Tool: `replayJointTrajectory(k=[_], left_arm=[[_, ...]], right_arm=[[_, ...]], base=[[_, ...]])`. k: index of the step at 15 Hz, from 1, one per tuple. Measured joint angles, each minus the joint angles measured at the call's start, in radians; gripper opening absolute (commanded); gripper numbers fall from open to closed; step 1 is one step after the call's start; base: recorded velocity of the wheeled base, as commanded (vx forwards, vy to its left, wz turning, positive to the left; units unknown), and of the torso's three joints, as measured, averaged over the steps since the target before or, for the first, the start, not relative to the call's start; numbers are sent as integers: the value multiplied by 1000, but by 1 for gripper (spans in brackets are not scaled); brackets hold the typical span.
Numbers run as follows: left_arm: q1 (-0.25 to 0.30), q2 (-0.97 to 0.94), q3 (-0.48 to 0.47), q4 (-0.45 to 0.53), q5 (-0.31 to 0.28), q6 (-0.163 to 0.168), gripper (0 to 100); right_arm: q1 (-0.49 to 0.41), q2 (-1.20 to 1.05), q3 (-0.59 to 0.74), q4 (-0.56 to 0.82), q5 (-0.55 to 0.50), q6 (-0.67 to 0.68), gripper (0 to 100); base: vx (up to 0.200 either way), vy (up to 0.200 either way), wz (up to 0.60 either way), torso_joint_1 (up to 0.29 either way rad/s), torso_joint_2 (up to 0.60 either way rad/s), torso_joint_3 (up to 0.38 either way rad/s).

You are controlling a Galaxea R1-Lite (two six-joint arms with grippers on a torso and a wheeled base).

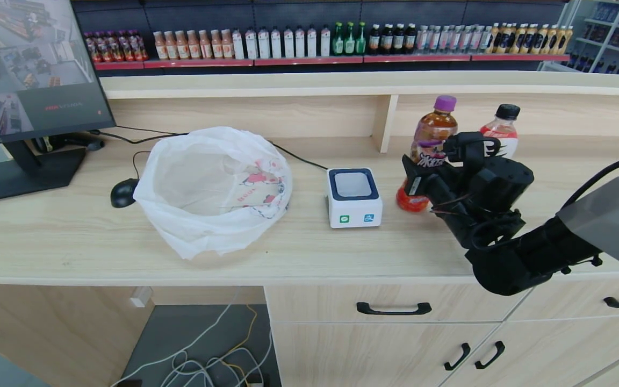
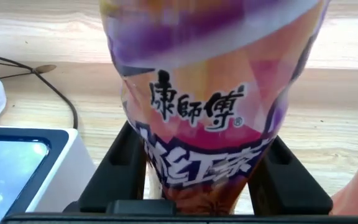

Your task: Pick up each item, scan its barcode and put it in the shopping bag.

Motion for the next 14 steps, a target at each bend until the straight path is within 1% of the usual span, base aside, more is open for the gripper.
replayJointTrajectory(k=[9, 12, 14], left_arm=[[0, 0, 0, 0, 0, 0, 100], [0, 0, 0, 0, 0, 0, 100], [0, 0, 0, 0, 0, 0, 100]], right_arm=[[29, -68, 17, -1, -4, -97, 0], [58, -141, 112, -5, -18, -132, 0], [79, -209, 222, -24, -53, -153, 0]], base=[[0, 0, 0, 0, 0, 0], [0, 0, 0, 0, 0, 0], [0, 0, 0, 0, 0, 0]])
